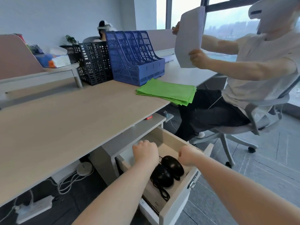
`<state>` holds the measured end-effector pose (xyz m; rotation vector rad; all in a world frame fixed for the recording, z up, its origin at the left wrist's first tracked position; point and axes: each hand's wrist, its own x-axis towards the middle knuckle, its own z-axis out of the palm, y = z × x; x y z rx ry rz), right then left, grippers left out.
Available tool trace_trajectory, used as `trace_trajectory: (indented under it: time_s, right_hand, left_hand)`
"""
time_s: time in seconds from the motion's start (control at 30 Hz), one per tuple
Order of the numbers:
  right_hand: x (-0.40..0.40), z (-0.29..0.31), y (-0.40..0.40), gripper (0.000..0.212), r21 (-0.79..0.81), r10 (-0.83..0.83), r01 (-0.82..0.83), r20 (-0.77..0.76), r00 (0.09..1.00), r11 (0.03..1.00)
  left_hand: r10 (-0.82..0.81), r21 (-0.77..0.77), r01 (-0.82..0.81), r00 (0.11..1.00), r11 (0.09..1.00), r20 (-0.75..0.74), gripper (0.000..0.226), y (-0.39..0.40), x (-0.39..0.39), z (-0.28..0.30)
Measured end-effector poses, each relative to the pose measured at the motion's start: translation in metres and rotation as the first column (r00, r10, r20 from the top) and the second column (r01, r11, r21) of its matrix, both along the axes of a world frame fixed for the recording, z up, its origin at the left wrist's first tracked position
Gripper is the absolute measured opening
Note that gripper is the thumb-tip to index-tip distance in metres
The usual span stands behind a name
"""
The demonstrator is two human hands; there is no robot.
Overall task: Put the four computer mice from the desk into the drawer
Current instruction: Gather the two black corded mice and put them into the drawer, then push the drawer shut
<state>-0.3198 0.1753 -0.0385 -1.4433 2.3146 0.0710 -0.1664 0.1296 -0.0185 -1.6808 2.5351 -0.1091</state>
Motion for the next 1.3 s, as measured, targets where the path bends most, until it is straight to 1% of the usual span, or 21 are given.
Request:
trace_trajectory:
  time_s: [0.07,0.1,0.17,0.27,0.33,0.4,0.47,0.57,0.6,0.63,0.73,0.77,0.8,0.87,0.93,1.03,1.07,1.1,1.13,1.2,1.3]
  right_hand:
    - [-0.001,0.006,0.006,0.015,0.006,-0.047,0.047,-0.022,0.999,0.999]
    - [-0.002,0.006,0.009,0.025,0.018,-0.080,0.081,-0.062,0.995,0.997]
    - [-0.005,0.007,0.017,0.041,0.147,-0.081,0.117,-0.229,0.970,0.982]
    - [-0.007,0.000,0.020,0.046,0.329,0.011,0.082,-0.272,0.962,0.941]
    - [0.005,0.001,0.020,0.039,0.342,0.120,-0.029,-0.249,0.961,0.939]
    - [0.014,0.010,0.021,0.037,0.417,0.296,-0.161,-0.281,0.913,0.895]
    - [0.007,0.006,0.015,0.037,0.381,0.256,-0.153,-0.236,0.937,0.912]
    - [0.000,-0.009,-0.003,0.035,0.091,-0.120,0.124,-0.052,0.991,0.988]
    - [-0.003,-0.016,-0.011,0.035,-0.010,-0.150,0.149,-0.021,0.989,0.989]
    - [0.000,-0.014,-0.017,0.033,-0.034,-0.152,0.151,-0.023,0.988,0.988]
    - [0.010,-0.018,-0.032,0.008,-0.089,-0.300,0.307,0.083,0.950,0.948]
    - [0.014,-0.022,-0.034,0.014,-0.038,-0.209,0.210,0.024,0.978,0.977]
    - [0.015,-0.025,-0.036,0.022,-0.003,-0.115,0.115,-0.122,0.986,0.993]
    - [0.018,-0.032,-0.048,0.026,-0.064,-0.074,0.063,-0.179,0.981,0.996]
    - [0.023,-0.034,-0.061,0.023,-0.094,-0.152,0.140,-0.137,0.979,0.986]
    - [0.034,-0.035,-0.066,0.029,-0.077,-0.099,0.092,-0.090,0.991,0.993]
    - [0.038,-0.036,-0.068,0.030,-0.139,-0.154,0.162,0.069,0.986,0.977]
    - [0.044,-0.038,-0.077,0.029,-0.159,-0.323,0.400,0.365,0.873,0.903]
    - [0.044,-0.039,-0.082,0.028,-0.185,-0.347,0.484,0.487,0.801,0.855]
    - [0.047,-0.038,-0.089,0.029,-0.199,-0.352,0.460,0.411,0.841,0.865]
    - [0.054,-0.041,-0.095,0.015,-0.129,-0.253,0.296,0.270,0.929,0.947]
  left_hand:
    - [-0.010,-0.022,0.009,1.000,1.000,-0.010,0.032,0.003,0.005,0.004]
    - [-0.015,-0.031,0.014,1.000,0.999,-0.021,0.033,0.003,0.008,0.005]
    - [-0.017,-0.042,0.014,0.998,0.999,-0.054,0.034,0.003,0.013,0.008]
    - [-0.019,-0.048,0.014,0.995,0.999,-0.100,0.034,0.002,0.021,0.014]
    - [-0.038,-0.060,0.031,0.992,0.998,-0.123,0.035,0.000,0.025,0.018]
    - [-0.087,-0.111,0.070,0.983,0.991,-0.161,0.035,-0.005,0.030,0.021]
    - [-0.152,-0.208,0.108,0.967,0.972,-0.204,0.032,-0.015,0.036,0.025]
    - [-0.199,-0.319,0.121,0.954,0.940,-0.224,0.035,-0.039,0.048,0.032]
    - [-0.196,-0.333,0.116,0.956,0.936,-0.220,0.038,-0.048,0.052,0.035]
    - [-0.187,-0.339,0.105,0.958,0.935,-0.220,0.041,-0.057,0.056,0.037]
    - [-0.133,-0.305,0.056,0.962,0.951,-0.237,0.048,-0.083,0.067,0.044]
    - [-0.107,-0.281,0.037,0.965,0.959,-0.238,0.050,-0.091,0.070,0.045]
    - [-0.082,-0.256,0.018,0.968,0.966,-0.238,0.051,-0.099,0.074,0.045]
    - [-0.028,-0.195,-0.022,0.968,0.980,-0.251,0.055,-0.112,0.083,0.045]
    - [0.026,-0.116,-0.058,0.965,0.992,-0.263,0.059,-0.124,0.092,0.043]
    - [0.101,0.015,-0.101,0.959,0.995,-0.267,0.065,-0.141,0.106,0.036]
    - [0.128,0.054,-0.118,0.955,0.992,-0.266,0.067,-0.147,0.112,0.033]
    - [0.162,0.087,-0.143,0.950,0.986,-0.266,0.068,-0.152,0.117,0.031]
    - [0.196,0.114,-0.171,0.944,0.979,-0.265,0.069,-0.156,0.121,0.029]
    - [0.228,0.132,-0.200,0.940,0.971,-0.253,0.071,-0.163,0.127,0.027]
    - [0.203,0.118,-0.179,0.948,0.977,-0.243,0.073,-0.167,0.128,0.027]
